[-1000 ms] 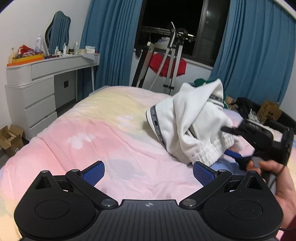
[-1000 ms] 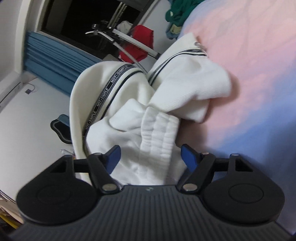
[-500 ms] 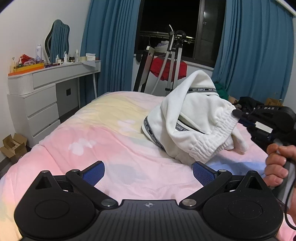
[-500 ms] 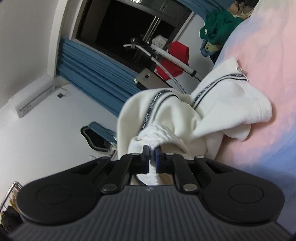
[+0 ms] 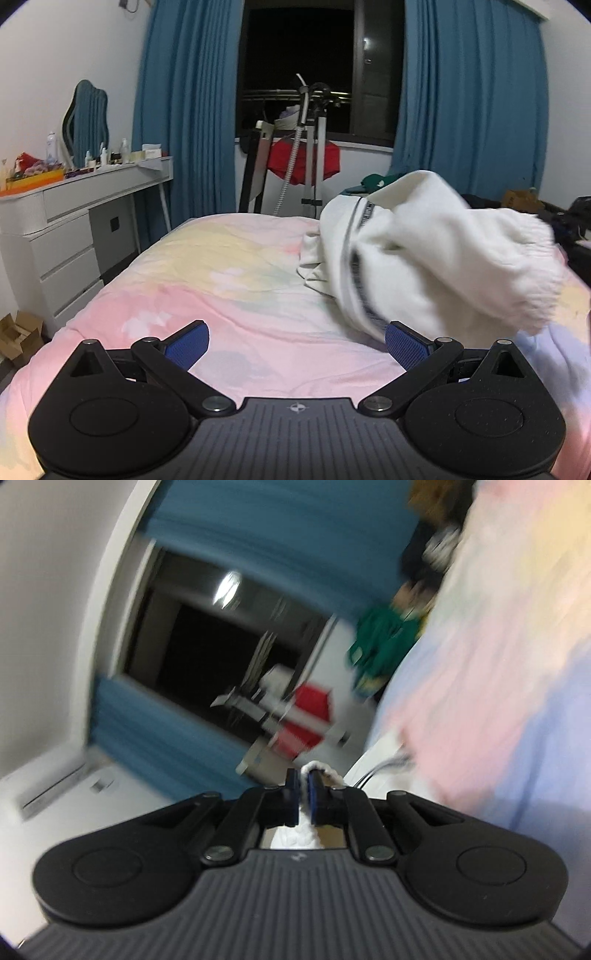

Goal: Fold clothes

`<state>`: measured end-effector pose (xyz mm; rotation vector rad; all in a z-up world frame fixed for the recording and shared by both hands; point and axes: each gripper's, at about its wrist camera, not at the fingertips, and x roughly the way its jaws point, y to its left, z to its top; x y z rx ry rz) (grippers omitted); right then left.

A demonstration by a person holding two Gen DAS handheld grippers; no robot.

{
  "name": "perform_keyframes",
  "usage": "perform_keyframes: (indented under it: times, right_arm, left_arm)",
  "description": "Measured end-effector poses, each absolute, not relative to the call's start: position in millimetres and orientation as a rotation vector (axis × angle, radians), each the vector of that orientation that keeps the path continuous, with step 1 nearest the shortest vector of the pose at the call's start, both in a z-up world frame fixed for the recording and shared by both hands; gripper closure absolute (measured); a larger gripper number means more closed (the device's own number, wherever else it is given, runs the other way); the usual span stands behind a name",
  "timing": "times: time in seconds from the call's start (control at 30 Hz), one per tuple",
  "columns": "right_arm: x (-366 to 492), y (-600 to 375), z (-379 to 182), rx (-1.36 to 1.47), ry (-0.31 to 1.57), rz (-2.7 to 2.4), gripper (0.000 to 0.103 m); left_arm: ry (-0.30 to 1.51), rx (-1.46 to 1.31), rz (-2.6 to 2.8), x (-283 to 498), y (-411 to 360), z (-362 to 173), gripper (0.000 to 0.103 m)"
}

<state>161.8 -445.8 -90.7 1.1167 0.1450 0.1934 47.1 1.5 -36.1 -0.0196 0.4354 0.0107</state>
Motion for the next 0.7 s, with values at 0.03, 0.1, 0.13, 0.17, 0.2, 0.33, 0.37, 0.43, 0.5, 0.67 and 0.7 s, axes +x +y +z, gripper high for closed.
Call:
perform_keyframes:
  times: [0.03,0.1,0.13,0.17,0.2,0.33,0.37,0.43,0.5,0.67,0.7]
  right_arm:
    - [155,-452,-88,1.11,0.133,0.158,0.094]
    - [145,-461,-82,1.101,0.104,0.133,0.094]
    - [141,-461,-77,1.079,0.098,0.133,0.094]
    - [136,-462,-72,1.056,0.093,0.135,0.094]
    - [134,-457,-69,1.022,0.11,0.159,0.094]
    - [129,-434,-55,0.884,0.185,0.263,0.094]
    - [128,-428,-52,0.848,0.203,0.288,0.094]
    - [125,-417,-45,0.777,0.239,0.339,0.094]
    - [124,-405,-41,0.74,0.269,0.407,0.094]
    - [130,-362,-37,0.686,0.367,0.669,0.093]
    - [132,-351,-36,0.666,0.401,0.729,0.091]
  left_arm:
    - [0.437,-0.015,0.006,47,0,-37,0.001]
    - [0.441,-0.004,-0.004,48,-4,-39,0.001]
    - [0.442,0.0,-0.008,48,-5,-39,0.001]
    - [0.444,0.005,-0.012,49,-6,-40,0.001]
    - [0.444,0.01,-0.015,49,-8,-41,0.001]
    - [0.441,0.018,-0.024,47,-11,-42,0.001]
    - [0.439,0.02,-0.025,46,-11,-41,0.001]
    - [0.43,0.021,-0.023,44,-11,-40,0.001]
    - [0.42,0.015,-0.017,42,-9,-38,0.001]
    - [0.352,-0.046,-0.028,31,5,-22,0.001]
    - [0.333,-0.058,-0.029,28,7,-19,0.001]
